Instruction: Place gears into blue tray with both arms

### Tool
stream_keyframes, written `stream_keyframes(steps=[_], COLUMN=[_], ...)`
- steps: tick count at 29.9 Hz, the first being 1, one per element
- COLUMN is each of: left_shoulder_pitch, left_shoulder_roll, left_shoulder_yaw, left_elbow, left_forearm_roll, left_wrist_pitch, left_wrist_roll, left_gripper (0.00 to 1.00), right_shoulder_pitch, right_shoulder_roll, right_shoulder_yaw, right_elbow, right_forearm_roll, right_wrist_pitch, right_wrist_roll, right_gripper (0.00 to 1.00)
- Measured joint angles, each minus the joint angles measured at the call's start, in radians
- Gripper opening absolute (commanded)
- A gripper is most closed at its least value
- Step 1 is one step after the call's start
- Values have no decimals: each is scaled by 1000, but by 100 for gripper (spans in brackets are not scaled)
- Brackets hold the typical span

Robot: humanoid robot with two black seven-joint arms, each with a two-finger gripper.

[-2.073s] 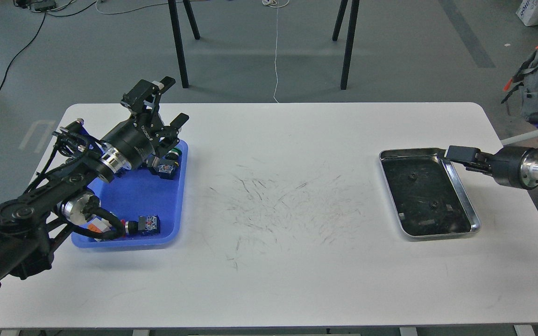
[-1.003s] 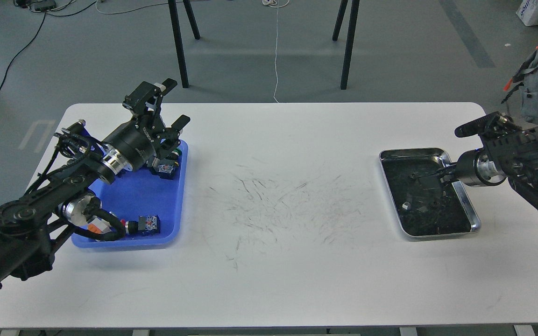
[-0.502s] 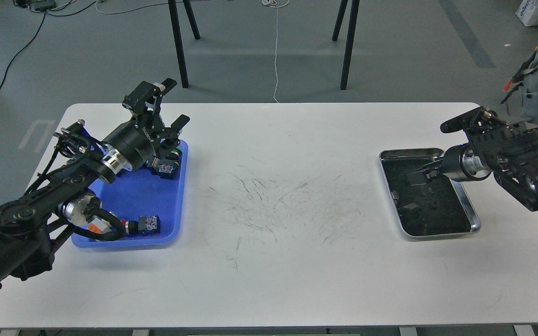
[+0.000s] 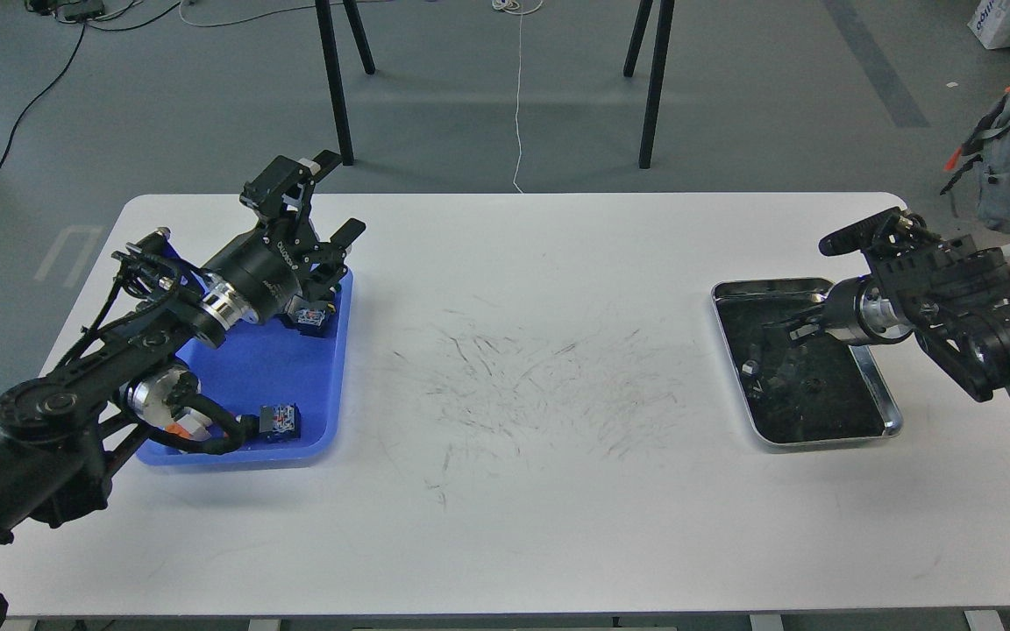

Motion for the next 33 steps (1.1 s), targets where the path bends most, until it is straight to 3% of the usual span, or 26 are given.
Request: stream_keyframes(steps=[10, 24, 33], left_shoulder_pitch=[0, 0, -4], left_shoulder_roll=[-1, -1, 1], left_shoulder_yaw=[0, 0, 1], left_elbow=[0, 0, 0], left_forearm_roll=[0, 0, 0], left_wrist_pitch=[1, 1, -1], left_wrist_roll=[0, 0, 0], left_gripper=[100, 100, 100], right_shoulder_pitch=[-1, -8, -12], right_shoulder_roll=[11, 14, 14], right_shoulder_yaw=[0, 2, 2], right_elbow=[1, 1, 1], right_forearm_roll=[2, 5, 6], right_wrist_pitch=[0, -1, -6], right_wrist_roll=[0, 0, 0], right_gripper=[51, 50, 38])
